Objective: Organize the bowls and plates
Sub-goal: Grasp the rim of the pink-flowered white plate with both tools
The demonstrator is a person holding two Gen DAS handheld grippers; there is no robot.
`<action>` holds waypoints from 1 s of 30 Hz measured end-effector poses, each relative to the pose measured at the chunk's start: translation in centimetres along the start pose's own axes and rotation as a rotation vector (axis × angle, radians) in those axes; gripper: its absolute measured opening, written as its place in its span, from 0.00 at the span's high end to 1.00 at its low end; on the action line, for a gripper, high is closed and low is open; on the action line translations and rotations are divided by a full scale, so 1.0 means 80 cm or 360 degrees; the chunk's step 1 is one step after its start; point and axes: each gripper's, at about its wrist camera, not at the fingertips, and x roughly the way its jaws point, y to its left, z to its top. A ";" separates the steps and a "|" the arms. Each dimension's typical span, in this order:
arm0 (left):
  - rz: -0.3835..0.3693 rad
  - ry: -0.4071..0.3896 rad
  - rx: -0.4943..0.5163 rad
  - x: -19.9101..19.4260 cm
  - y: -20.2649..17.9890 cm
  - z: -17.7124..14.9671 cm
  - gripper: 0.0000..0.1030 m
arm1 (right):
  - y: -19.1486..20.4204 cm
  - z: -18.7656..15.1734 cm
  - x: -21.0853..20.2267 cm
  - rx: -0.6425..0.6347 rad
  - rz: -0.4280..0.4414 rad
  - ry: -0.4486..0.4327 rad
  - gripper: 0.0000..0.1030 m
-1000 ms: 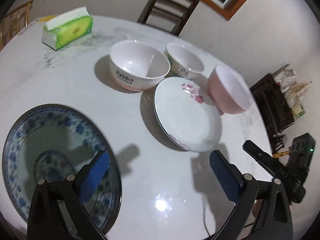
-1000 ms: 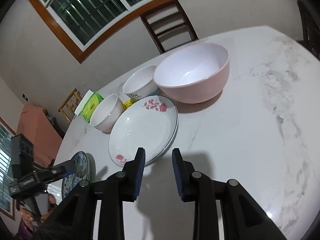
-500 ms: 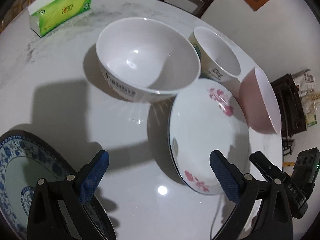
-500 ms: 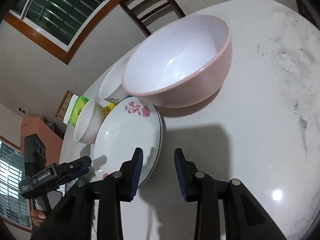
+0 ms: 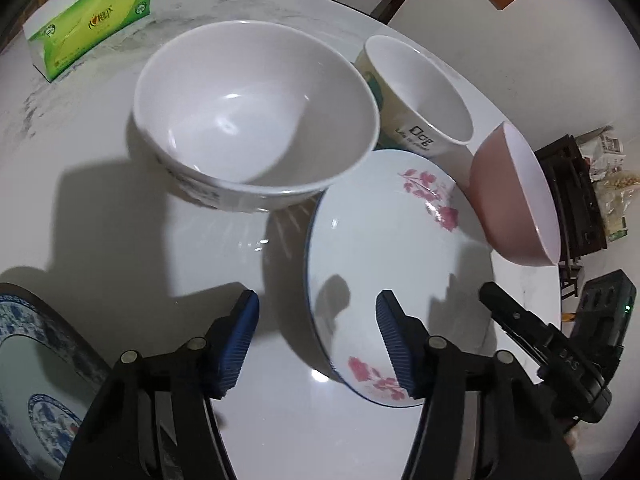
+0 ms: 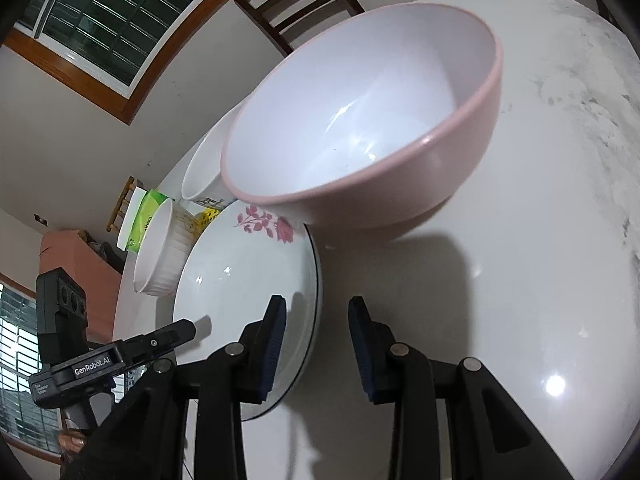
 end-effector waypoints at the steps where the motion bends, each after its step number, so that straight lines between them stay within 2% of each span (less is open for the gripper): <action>1: 0.0001 -0.0001 0.0000 0.000 -0.002 0.000 0.46 | 0.000 0.002 0.002 -0.0002 -0.0006 0.0003 0.68; 4: -0.0003 -0.0002 0.0011 0.001 -0.006 0.002 0.46 | 0.001 0.005 0.009 0.0007 0.0007 0.0031 0.69; 6: -0.0033 -0.0002 0.0002 0.001 -0.007 0.002 0.46 | 0.006 0.006 0.015 -0.0022 -0.0016 0.0053 0.76; 7: -0.0046 -0.0005 0.0002 0.002 -0.008 0.001 0.54 | 0.008 0.005 0.017 -0.0037 -0.0033 0.0065 0.87; 8: -0.0086 0.0015 0.0012 0.005 -0.011 0.000 0.63 | 0.010 0.005 0.019 -0.0049 -0.0038 0.0068 0.92; 9: -0.0060 0.0013 0.0028 0.007 -0.014 0.001 0.69 | 0.012 0.004 0.018 -0.0066 -0.0057 0.0050 0.92; 10: 0.0018 0.0001 0.0070 0.007 -0.018 0.000 0.79 | 0.011 0.003 0.017 -0.0063 -0.0060 0.0045 0.92; 11: 0.0068 -0.0016 0.0094 0.006 -0.015 0.001 0.86 | 0.009 0.003 0.015 -0.0055 -0.0052 0.0042 0.92; 12: 0.0065 -0.0019 0.0091 0.007 -0.015 0.001 0.88 | 0.006 0.001 0.012 -0.0048 -0.0036 0.0041 0.92; 14: -0.0042 0.0010 0.0010 0.005 -0.004 -0.007 0.90 | 0.002 -0.003 0.004 -0.0048 -0.0005 0.0042 0.93; 15: -0.0046 0.0013 0.0017 0.002 -0.006 -0.012 0.90 | 0.002 -0.007 0.000 -0.0052 -0.0002 0.0041 0.93; 18: -0.0012 -0.0016 0.0068 -0.009 -0.017 -0.031 0.90 | 0.001 -0.020 -0.009 -0.0042 -0.0017 0.0048 0.93; 23: -0.0015 -0.0042 0.0081 -0.030 -0.026 -0.061 0.90 | 0.003 -0.044 -0.033 -0.0009 0.0035 0.0030 0.93; 30: 0.0001 -0.0112 0.0067 -0.079 -0.008 -0.096 0.90 | 0.025 -0.076 -0.055 -0.0022 0.0075 0.0058 0.93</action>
